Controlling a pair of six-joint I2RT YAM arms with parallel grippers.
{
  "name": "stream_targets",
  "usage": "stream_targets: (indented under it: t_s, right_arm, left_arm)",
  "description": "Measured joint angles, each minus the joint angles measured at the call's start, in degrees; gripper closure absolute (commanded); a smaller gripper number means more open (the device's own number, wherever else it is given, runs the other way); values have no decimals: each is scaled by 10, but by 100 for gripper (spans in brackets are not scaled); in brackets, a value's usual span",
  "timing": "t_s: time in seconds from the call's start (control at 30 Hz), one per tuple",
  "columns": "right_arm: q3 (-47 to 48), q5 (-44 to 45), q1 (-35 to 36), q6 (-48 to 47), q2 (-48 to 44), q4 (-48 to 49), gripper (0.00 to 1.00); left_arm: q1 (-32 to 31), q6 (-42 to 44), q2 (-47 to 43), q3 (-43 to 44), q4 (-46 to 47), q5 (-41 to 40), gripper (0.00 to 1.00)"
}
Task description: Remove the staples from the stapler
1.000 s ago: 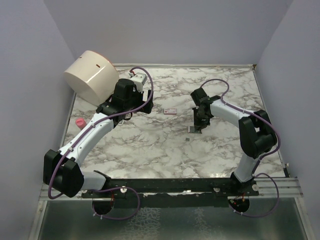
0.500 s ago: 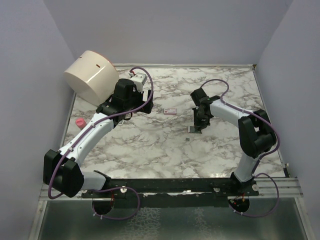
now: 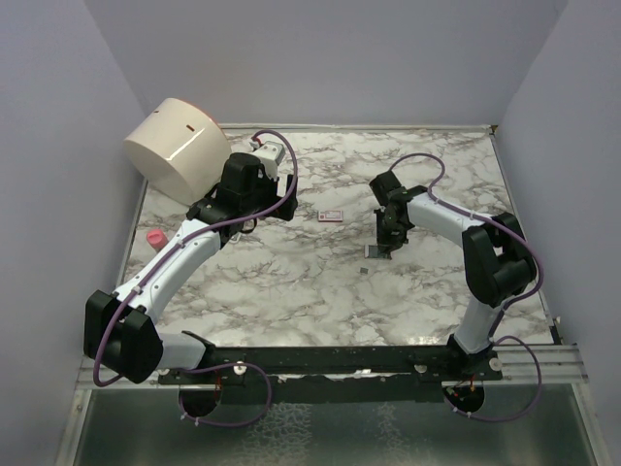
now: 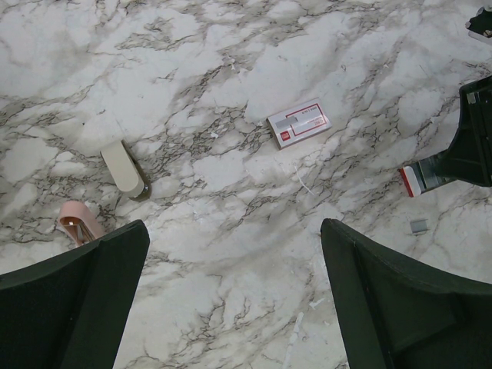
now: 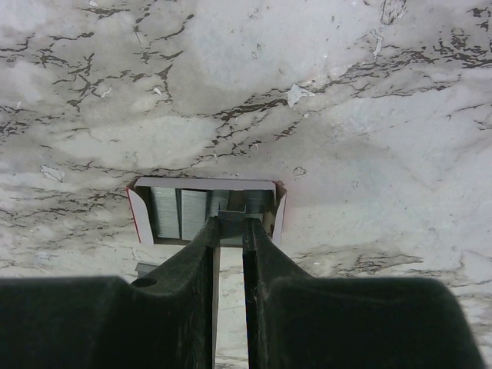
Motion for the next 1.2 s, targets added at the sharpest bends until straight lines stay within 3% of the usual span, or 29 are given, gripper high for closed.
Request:
stream_targets:
  t_s: [0.17, 0.47, 1.2]
  right_arm:
    - [0, 3, 0, 2, 1, -1, 84]
    - [0, 0, 0, 3, 2, -1, 65]
    - [-2, -29, -13, -9, -32, 6, 64]
  left_arm:
    - [0, 0, 0, 0, 0, 0, 2]
    - [0, 0, 0, 0, 0, 0, 2]
    - [0, 0, 0, 0, 0, 1, 2]
